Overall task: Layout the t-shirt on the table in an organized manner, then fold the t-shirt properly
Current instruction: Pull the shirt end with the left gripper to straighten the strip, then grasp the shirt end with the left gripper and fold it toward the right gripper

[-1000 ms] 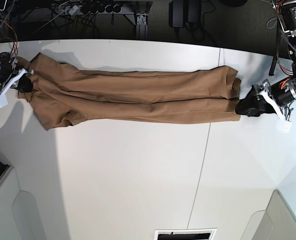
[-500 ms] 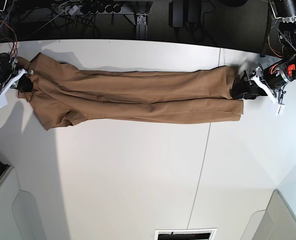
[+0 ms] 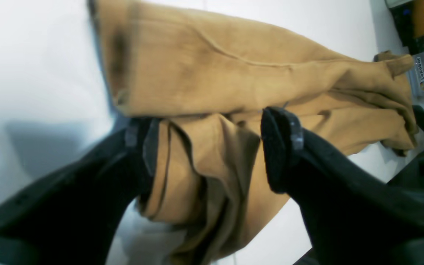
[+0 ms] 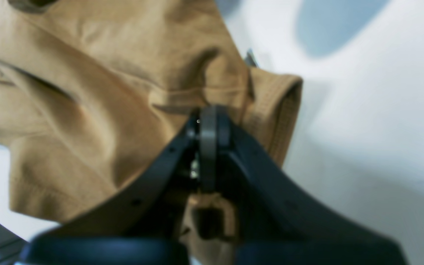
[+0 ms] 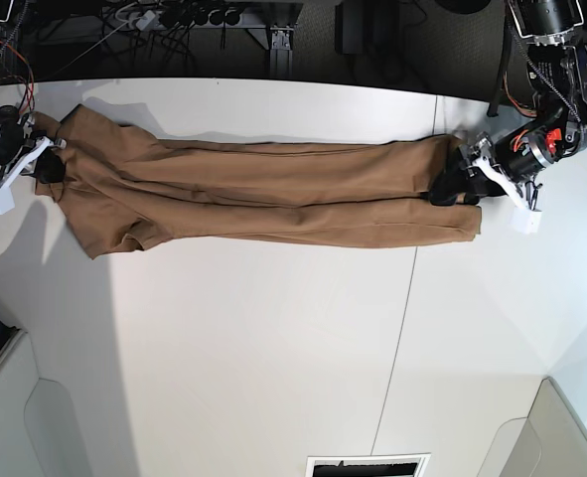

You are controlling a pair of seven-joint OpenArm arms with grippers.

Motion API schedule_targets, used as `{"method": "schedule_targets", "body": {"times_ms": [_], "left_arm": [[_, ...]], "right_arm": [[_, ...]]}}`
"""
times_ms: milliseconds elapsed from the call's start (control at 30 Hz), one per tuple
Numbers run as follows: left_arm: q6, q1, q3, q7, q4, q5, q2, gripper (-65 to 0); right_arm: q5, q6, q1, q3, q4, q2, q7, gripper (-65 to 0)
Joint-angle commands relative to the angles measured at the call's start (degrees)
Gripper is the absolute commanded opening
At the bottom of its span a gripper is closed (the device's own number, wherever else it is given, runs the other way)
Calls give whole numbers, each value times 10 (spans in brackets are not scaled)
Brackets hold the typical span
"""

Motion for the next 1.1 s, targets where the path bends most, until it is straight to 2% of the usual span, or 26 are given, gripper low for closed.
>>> {"method": "schedule_targets", "body": {"times_ms": [0, 167, 200, 233, 300, 333, 433, 700, 1033, 1067], "left_arm": [[0, -8, 5, -3, 5, -5, -5, -225], [2, -18, 26, -24, 5, 35, -3, -244], [2, -19, 28, -32, 5, 40, -3, -292], [2, -19, 28, -45, 5, 51, -3, -373], [2, -19, 28, -79, 5, 76, -3, -576], [2, -19, 28, -96, 5, 88, -3, -650], [2, -21, 28, -131, 5, 89, -3, -650], [2, -49, 28, -130, 5, 99, -3, -650], [2, -92, 28, -130, 5, 182, -6, -650], [2, -95, 28, -130, 5, 188, -6, -650]], "right_arm": [[-8, -2, 1, 3, 1, 9, -26, -650], [-8, -2, 1, 3, 1, 9, -32, -650], [-8, -2, 1, 3, 1, 9, -32, -650], [-8, -2, 1, 3, 1, 9, -32, -650], [1, -2, 1, 3, 1, 9, -32, -650], [5, -2, 1, 3, 1, 9, -32, -650], [16, -2, 1, 3, 1, 9, -32, -650], [28, -2, 1, 3, 1, 9, -35, -650], [56, -2, 1, 3, 19, 9, -41, -650], [56, -1, 1, 3, 26, 9, -42, -576]]}}
